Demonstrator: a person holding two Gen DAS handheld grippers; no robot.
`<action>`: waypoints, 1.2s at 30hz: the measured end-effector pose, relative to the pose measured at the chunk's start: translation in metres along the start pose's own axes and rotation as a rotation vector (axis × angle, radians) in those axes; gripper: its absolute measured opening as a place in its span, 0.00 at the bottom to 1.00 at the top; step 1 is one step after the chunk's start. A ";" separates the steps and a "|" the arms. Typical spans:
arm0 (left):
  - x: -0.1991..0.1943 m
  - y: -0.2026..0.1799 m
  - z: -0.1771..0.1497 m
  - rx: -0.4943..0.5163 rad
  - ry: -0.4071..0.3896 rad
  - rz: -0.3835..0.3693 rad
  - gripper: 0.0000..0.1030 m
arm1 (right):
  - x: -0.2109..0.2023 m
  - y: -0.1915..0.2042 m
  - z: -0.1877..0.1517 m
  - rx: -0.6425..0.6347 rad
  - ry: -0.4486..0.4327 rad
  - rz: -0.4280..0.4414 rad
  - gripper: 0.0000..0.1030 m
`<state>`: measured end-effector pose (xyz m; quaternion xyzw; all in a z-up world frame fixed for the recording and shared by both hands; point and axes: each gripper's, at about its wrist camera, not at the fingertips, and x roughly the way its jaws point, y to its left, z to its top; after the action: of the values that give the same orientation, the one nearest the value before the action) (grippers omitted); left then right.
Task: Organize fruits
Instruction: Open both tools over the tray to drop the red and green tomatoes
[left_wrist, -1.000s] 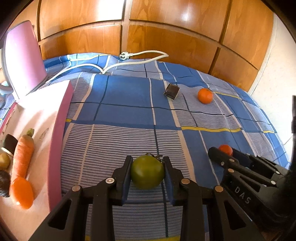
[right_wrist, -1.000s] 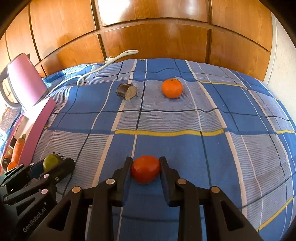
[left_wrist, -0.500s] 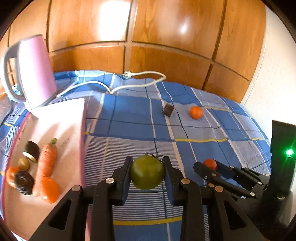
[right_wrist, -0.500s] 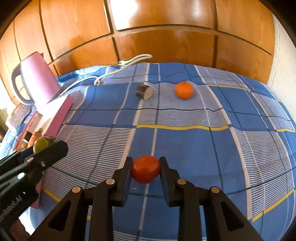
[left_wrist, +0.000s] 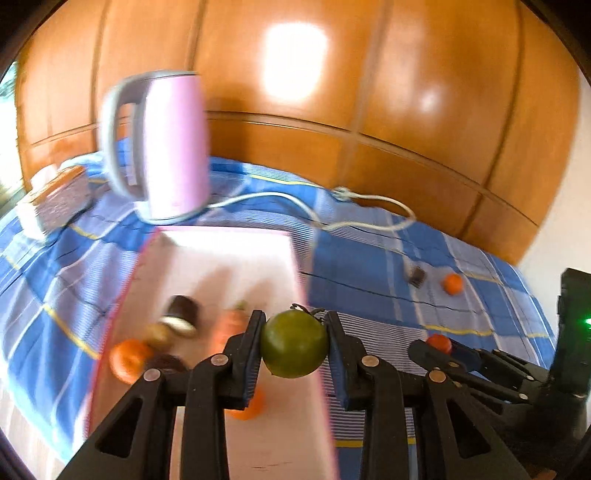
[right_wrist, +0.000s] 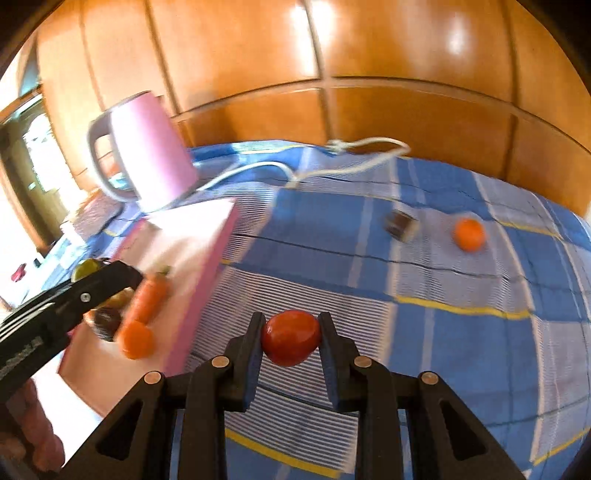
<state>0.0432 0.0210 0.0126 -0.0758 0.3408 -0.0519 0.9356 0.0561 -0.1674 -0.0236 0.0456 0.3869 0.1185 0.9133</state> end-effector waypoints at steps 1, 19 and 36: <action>-0.002 0.011 0.001 -0.020 -0.003 0.014 0.31 | 0.002 0.009 0.003 -0.017 0.003 0.017 0.28; -0.010 0.088 -0.019 -0.133 0.018 0.125 0.31 | 0.043 0.115 0.053 -0.158 0.062 0.218 0.28; 0.001 0.096 -0.027 -0.134 0.048 0.190 0.40 | 0.058 0.142 0.048 -0.177 0.109 0.256 0.29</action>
<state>0.0312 0.1121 -0.0256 -0.1042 0.3713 0.0583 0.9208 0.1042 -0.0148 -0.0056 0.0076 0.4150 0.2698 0.8689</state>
